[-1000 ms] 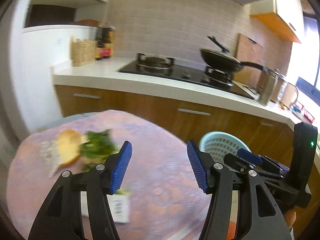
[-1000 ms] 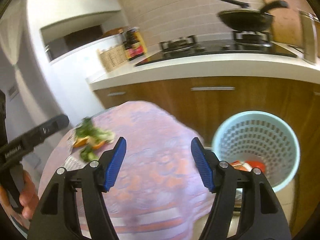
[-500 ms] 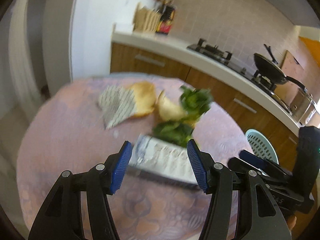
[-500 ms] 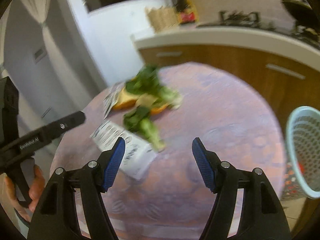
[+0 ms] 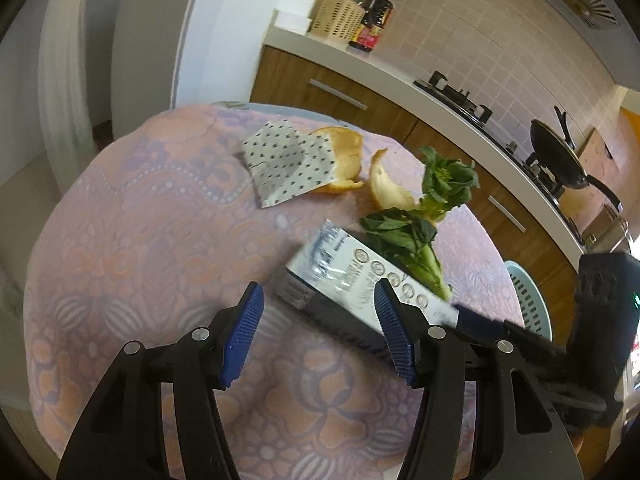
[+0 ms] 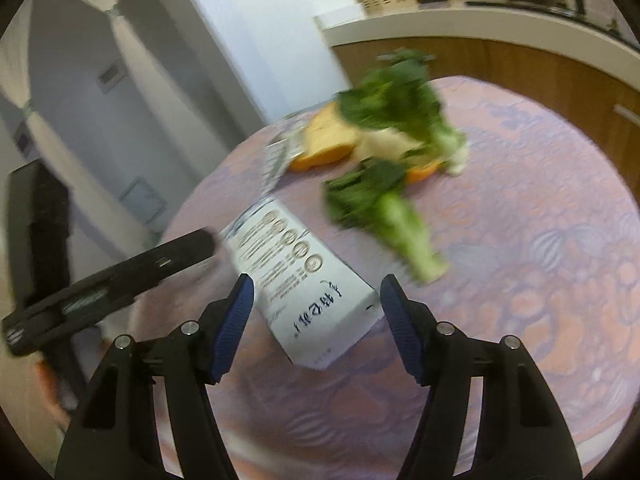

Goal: Collect trash
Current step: 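Move both tools back over the table toward the milk carton, then grasp the white milk carton with the left tool while the right tool grasps the bok choy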

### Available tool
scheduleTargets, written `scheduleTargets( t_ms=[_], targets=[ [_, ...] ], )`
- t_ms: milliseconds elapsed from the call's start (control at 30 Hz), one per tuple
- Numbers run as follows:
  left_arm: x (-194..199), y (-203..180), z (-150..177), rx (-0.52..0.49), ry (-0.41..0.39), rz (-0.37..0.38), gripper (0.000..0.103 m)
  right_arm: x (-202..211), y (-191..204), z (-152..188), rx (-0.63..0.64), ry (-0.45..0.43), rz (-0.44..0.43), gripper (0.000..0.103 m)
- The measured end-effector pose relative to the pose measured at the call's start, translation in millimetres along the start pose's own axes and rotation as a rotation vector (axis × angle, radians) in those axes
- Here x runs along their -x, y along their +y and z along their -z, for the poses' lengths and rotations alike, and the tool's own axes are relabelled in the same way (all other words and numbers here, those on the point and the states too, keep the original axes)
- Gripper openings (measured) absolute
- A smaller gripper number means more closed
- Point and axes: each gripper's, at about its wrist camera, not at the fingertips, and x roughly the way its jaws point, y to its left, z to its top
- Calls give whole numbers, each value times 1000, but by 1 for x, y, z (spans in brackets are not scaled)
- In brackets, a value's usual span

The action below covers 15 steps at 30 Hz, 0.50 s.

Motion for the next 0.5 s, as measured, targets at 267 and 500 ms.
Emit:
scheduleTargets(
  t_ms=[267, 500],
  targets=[
    [3, 4, 3, 54, 11, 10, 74, 19, 11, 9, 82, -34, 78, 62],
    [-20, -46, 15, -13, 9, -148, 82, 19, -28, -14, 82, -79, 294, 62]
  ],
)
